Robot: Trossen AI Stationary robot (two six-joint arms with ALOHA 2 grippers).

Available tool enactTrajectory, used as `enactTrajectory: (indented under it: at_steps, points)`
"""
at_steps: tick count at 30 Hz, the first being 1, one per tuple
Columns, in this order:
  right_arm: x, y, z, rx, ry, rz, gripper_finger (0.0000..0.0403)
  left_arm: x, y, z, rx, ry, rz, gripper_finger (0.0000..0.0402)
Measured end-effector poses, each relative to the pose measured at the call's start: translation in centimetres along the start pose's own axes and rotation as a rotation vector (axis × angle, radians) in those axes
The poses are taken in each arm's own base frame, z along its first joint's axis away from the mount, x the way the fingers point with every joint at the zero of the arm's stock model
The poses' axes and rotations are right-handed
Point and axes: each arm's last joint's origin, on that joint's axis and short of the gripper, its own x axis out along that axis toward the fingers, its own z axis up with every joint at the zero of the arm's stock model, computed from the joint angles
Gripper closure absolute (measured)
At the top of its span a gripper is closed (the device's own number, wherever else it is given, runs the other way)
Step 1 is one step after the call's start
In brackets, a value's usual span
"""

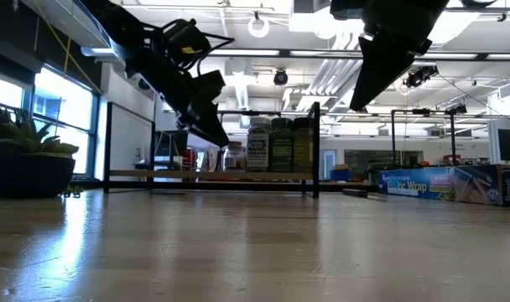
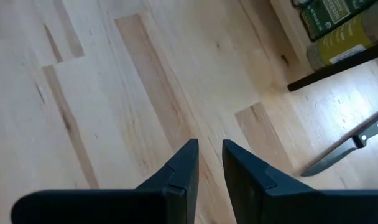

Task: Shelf spices
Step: Put the brown seasoning bottle on the shelf aligned with the other brown seasoning bottles, then return to Home Position

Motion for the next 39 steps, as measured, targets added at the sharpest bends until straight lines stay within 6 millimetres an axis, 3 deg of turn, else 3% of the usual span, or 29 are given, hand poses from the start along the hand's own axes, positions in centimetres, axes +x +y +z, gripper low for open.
enactTrajectory:
  at_steps: [6, 10, 14, 18, 25, 29, 34, 39]
  points:
    - [-0.4, 0.2, -0.3, 0.010, 0.007, 0.016, 0.0337, -0.8, 0.1, 0.2, -0.002, 0.000, -0.007, 0.0323]
    - [-2.6, -0.2, -0.8, -0.006, -0.036, 0.032, 0.0337, -2.9, -0.4, 0.1, 0.014, 0.044, -0.019, 0.0323]
    - [-5.9, -3.0, -1.7, 0.020, -0.113, 0.038, 0.0337, -6.7, -1.3, 0.2, 0.044, 0.019, -0.048, 0.0327]
    - [-7.4, -6.8, -4.7, 0.125, -0.209, 0.185, 0.0337, -11.2, -1.5, -2.1, 0.051, -0.112, -0.083, 0.0341]
    - [-5.3, -10.3, -9.6, 0.304, -0.603, 0.652, 0.0337, -17.7, -0.7, -7.8, -0.065, -0.396, -0.223, 0.0364]
    - [-3.1, -11.5, -11.3, 0.359, -0.822, 0.764, 0.0337, -20.3, -0.3, -10.1, -0.121, -0.579, -0.305, 0.0371]
    - [-1.5, -12.5, -12.5, 0.360, -0.976, 0.817, 0.0337, -21.8, 0.1, -12.2, -0.143, -0.716, -0.328, 0.0381]
    - [-0.8, -12.9, -13.4, 0.332, -1.124, 0.845, 0.0337, -20.6, -0.1, -12.5, -0.152, -0.635, -0.325, 0.0389]
